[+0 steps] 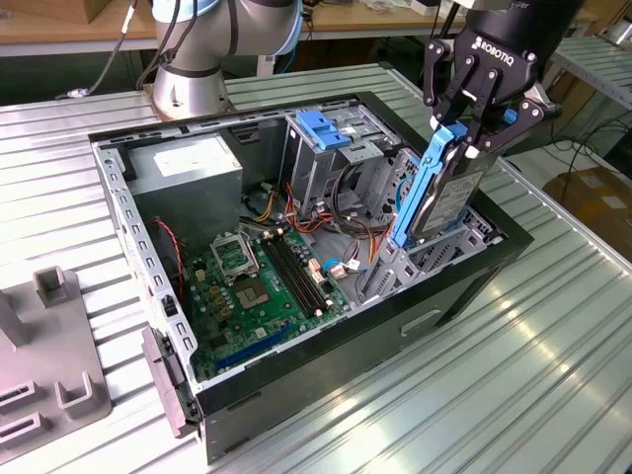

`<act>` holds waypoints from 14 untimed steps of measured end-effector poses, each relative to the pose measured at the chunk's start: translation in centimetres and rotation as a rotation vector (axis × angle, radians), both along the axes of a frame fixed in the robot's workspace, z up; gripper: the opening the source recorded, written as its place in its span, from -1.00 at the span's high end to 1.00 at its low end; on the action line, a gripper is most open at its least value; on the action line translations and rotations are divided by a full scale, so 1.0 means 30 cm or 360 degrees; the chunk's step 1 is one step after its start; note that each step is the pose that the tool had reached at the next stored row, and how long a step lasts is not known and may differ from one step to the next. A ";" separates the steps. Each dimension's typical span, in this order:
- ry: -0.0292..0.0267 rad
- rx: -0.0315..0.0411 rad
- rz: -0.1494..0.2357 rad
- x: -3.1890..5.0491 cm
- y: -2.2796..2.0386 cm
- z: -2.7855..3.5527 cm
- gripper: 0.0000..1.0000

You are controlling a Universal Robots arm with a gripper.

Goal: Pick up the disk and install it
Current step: 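Insert the disk into the insertion slot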

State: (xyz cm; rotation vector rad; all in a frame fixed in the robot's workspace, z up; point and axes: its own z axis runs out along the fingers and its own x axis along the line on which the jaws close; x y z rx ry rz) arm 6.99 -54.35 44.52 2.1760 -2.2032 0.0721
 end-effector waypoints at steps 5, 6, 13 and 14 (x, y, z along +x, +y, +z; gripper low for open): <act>0.00013 0.0000 0.0000 0.003 -0.002 -0.010 0.27; 0.00018 0.0000 -0.0001 0.005 -0.003 -0.014 0.27; 0.00033 0.0000 -0.0001 0.013 -0.009 -0.035 0.27; 0.00033 0.0000 -0.0001 0.014 -0.010 -0.042 0.27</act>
